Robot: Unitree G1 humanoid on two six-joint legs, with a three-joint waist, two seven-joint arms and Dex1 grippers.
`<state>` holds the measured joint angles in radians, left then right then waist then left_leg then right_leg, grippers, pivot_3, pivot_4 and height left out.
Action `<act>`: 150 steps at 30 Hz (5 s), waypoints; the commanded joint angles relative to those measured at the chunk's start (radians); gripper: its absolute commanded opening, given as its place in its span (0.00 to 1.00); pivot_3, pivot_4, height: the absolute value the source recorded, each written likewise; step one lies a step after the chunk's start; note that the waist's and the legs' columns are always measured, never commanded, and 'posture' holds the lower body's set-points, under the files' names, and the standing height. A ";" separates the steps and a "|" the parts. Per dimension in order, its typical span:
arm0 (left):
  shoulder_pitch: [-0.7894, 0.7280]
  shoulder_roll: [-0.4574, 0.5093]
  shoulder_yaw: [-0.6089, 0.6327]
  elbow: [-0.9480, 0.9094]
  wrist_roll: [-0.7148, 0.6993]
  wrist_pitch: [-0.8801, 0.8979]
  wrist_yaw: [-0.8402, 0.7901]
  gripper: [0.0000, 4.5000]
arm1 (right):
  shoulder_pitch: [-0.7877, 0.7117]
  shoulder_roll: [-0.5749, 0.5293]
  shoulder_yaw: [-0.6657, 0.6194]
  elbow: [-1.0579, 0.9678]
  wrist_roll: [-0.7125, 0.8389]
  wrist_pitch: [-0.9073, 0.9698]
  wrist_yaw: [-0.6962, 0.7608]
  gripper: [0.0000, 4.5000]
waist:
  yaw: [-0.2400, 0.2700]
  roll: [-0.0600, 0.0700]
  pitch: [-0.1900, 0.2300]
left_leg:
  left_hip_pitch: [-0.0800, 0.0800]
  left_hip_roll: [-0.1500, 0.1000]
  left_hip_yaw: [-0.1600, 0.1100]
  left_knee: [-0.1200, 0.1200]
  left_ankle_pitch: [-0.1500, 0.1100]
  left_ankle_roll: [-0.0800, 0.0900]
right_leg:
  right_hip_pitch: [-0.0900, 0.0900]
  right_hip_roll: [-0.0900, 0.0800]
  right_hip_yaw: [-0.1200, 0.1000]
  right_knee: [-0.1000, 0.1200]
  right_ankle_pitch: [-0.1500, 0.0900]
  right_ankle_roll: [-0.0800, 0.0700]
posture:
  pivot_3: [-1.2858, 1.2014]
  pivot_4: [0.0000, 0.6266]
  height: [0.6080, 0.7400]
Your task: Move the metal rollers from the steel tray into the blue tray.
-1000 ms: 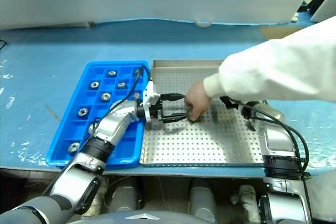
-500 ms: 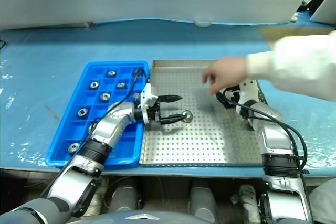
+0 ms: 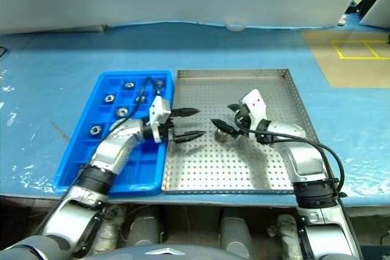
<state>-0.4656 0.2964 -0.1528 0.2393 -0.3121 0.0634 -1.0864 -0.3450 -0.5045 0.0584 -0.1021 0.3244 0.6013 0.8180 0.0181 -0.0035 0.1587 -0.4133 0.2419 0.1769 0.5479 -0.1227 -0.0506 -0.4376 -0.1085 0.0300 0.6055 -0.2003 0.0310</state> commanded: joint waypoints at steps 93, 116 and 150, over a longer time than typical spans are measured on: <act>0.768 0.230 0.466 -0.790 -0.268 0.264 0.392 0.89 | -0.383 0.417 0.431 0.392 -0.171 -0.302 0.436 0.46 | 0.253 -0.002 0.001 | -0.006 0.003 -0.028 -0.012 0.005 -0.014 | -0.015 0.016 -0.004 0.003 0.001 -0.009 | 0.72 0.24 1.00; 0.140 0.091 0.048 -0.249 -0.192 0.214 0.072 0.89 | -0.261 0.185 -0.018 0.082 -0.045 -0.060 0.079 0.99 | 0.129 -0.003 -0.001 | -0.002 0.001 -0.027 0.001 0.010 -0.021 | -0.014 0.016 0.001 0.018 0.006 -0.009 | 0.47 0.24 1.00; -0.198 -0.197 -0.055 0.301 -0.004 -0.063 -0.194 0.89 | 0.303 -0.069 -0.323 -0.096 -0.086 0.163 -0.340 0.61 | -0.034 -0.003 -0.003 | 0.008 0.001 -0.015 0.004 0.001 -0.007 | 0.002 0.015 0.006 -0.001 0.004 -0.003 | 0.34 0.24 1.00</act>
<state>-0.6659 0.0922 -0.2266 0.5657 -0.3126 0.0106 -1.2786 -0.0466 -0.5551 -0.2605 -0.1948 0.2401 0.7608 0.4795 -0.0156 -0.0067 0.1560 -0.4049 0.2427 0.1616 0.5515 -0.1215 -0.0572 -0.4356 -0.0938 0.0362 0.6046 -0.1965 0.0283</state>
